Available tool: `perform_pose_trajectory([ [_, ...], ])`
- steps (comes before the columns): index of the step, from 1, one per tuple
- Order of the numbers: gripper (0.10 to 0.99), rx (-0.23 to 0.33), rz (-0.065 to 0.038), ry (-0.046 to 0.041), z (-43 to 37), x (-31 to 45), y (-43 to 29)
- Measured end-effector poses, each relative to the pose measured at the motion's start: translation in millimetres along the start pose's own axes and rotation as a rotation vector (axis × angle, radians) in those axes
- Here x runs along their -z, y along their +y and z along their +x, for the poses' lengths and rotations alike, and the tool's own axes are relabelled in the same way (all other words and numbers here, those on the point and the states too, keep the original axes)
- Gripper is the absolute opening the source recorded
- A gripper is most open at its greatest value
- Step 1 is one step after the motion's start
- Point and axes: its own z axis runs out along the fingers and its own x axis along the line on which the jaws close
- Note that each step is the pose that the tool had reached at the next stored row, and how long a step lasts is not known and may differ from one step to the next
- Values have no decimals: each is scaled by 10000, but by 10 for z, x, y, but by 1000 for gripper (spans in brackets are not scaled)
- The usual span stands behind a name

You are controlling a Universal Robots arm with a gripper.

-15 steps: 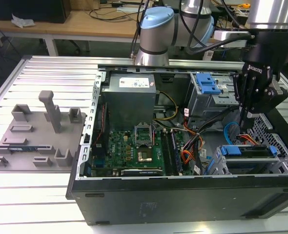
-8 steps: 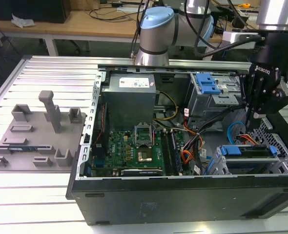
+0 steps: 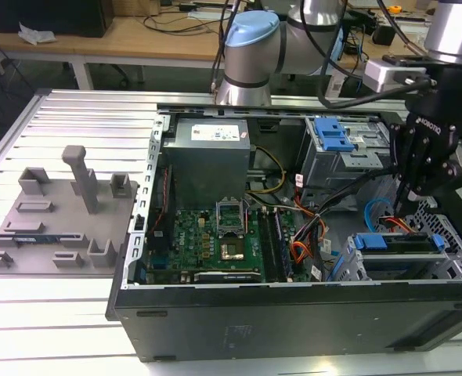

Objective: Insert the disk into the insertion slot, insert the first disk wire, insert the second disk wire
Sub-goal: 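Insert the second disk wire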

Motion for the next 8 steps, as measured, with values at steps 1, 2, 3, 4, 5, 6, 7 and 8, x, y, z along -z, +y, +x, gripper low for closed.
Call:
perform_pose_trajectory([
  [1, 161, -4, -1, -148, 29, -6, 0],
  [2, 161, -7, -1, -290, 45, -10, 0],
  [3, 161, -11, -2, -440, 60, -14, 0],
  [4, 161, -14, -3, -573, 75, -17, 0],
  [5, 161, -18, -4, -702, 91, -21, 0],
  [6, 161, -20, -5, -821, 109, -25, 0],
  [7, 161, -23, -6, -922, 127, -29, 0],
  [8, 161, -28, -8, -1094, 163, -37, -1],
])
